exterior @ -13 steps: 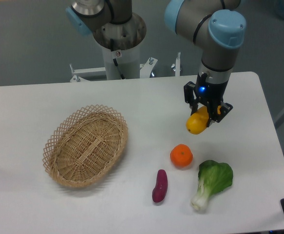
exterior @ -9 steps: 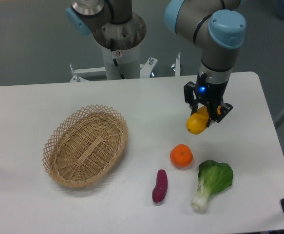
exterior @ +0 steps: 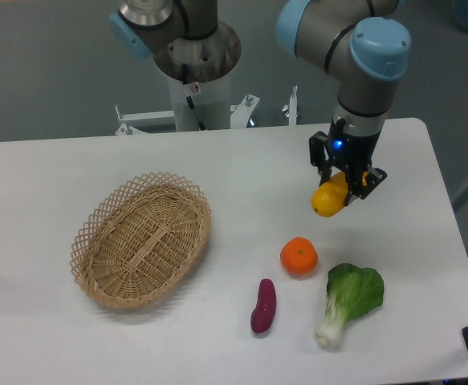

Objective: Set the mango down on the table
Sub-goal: 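Carry the yellow mango in the gripper and lower it toward the table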

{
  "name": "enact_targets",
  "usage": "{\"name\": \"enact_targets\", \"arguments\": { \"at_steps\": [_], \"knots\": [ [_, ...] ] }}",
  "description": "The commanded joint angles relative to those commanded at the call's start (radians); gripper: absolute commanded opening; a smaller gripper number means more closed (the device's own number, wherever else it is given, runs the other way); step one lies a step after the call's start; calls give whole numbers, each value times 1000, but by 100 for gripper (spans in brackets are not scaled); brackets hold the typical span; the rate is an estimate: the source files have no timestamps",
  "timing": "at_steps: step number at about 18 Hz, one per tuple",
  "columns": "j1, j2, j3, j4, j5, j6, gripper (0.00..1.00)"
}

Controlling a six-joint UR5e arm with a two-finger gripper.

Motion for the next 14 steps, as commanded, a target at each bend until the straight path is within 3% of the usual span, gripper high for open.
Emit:
{"name": "enact_targets", "arguments": {
  "at_steps": [3, 7, 14],
  "knots": [
    [41, -32, -18, 29, 2, 97, 46],
    [46, -61, -93, 190, 6, 108, 47],
    [39, -109, -150, 264, 6, 94, 46]
  ]
}}
